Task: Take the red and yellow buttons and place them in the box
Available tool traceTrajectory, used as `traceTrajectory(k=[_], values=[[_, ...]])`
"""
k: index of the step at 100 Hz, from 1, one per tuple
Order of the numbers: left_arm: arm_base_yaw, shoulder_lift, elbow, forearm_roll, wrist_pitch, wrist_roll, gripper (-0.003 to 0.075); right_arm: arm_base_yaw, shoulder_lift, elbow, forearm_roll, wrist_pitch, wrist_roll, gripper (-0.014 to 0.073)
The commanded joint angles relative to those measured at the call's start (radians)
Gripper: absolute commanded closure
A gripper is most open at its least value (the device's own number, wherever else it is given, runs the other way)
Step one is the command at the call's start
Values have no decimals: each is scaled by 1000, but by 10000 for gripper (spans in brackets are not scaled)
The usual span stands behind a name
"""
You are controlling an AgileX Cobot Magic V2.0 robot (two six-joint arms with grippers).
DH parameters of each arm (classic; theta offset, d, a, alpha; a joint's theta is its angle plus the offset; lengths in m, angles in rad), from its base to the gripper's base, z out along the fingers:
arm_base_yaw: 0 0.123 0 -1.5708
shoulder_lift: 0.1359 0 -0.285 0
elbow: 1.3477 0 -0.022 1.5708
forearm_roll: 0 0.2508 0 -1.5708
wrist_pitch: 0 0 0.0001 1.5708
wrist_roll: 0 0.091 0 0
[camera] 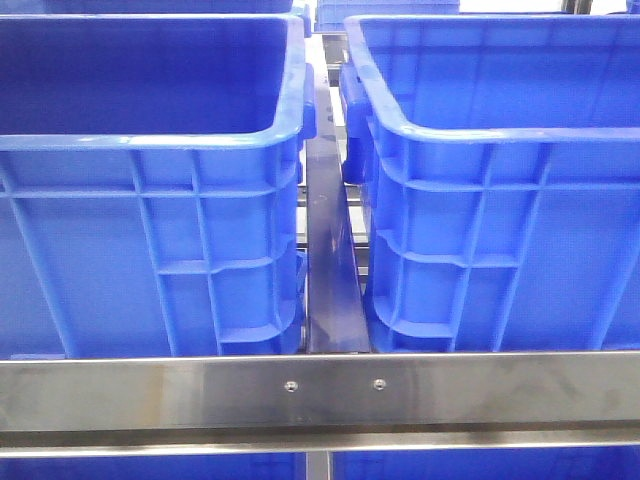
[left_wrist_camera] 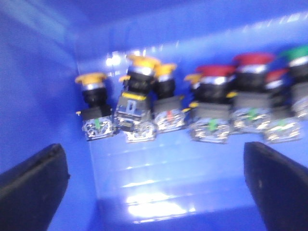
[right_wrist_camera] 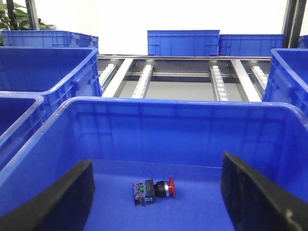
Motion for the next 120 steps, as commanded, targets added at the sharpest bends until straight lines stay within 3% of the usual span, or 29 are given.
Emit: traceTrajectory(k=[1,19,45,120], values=[[40,10,-64,-27,-22,67,50,-1,2,-26,19,-19,-8,31],[101,80,-102,-60,-11,143,50,-1,2,-26,19,-20,-8,31],[109,156,-132,-76,2,240,50,-1,2,-26,19,-20,-8,31],[125,301,-203,-69,-33,334,50,-1,2,-26,19,-20,-8,31]])
